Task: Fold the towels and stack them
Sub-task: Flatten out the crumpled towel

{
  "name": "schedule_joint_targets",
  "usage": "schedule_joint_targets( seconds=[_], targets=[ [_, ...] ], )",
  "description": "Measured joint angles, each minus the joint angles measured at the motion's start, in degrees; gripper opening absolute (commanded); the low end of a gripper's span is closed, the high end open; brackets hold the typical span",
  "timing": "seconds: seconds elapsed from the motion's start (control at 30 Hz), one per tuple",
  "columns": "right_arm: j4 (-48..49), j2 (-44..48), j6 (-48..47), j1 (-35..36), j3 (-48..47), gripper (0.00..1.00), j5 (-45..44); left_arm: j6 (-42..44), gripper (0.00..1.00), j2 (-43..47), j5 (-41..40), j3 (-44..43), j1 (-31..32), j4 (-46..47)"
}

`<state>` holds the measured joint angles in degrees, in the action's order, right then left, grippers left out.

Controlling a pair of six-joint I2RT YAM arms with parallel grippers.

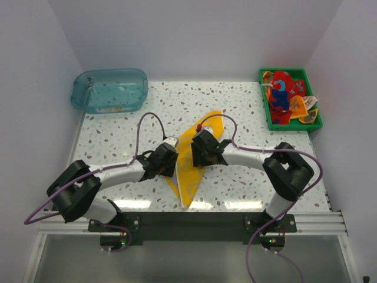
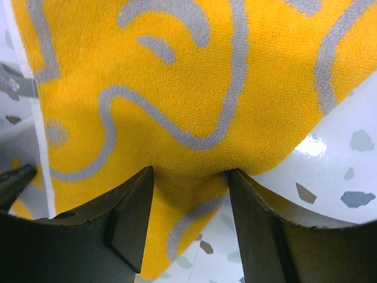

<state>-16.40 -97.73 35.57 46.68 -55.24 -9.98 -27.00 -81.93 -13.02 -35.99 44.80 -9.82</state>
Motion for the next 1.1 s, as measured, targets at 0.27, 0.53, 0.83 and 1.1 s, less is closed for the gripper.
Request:
schedule_joint_targets(
  seconds=[0.27, 0.53, 0.83, 1.1],
  targets=[
    [2.8, -3.1, -0.3, -3.1, -2.6, 0.57, -0.8, -1.7, 0.47, -0.5, -2.3, -0.1, 1.2, -0.1],
    [4.5, -4.4, -1.4, -4.9, -3.9, 0.57, -1.0, -2.8, 0.34, -3.1, -4.3, -1.6, 3.1, -0.2],
    [4.2, -1.0, -2.9, -5.0, -0.6, 0.59, -0.5, -5.6, 0.0, -4.6, -5.0, -3.2, 4.5, 0.5],
    [-1.1, 13.9, -6.8, 3.0, 5.8, 0.62, 1.8, -7.9, 0.0, -2.5, 0.3, -4.0, 5.0, -4.9]
  ],
)
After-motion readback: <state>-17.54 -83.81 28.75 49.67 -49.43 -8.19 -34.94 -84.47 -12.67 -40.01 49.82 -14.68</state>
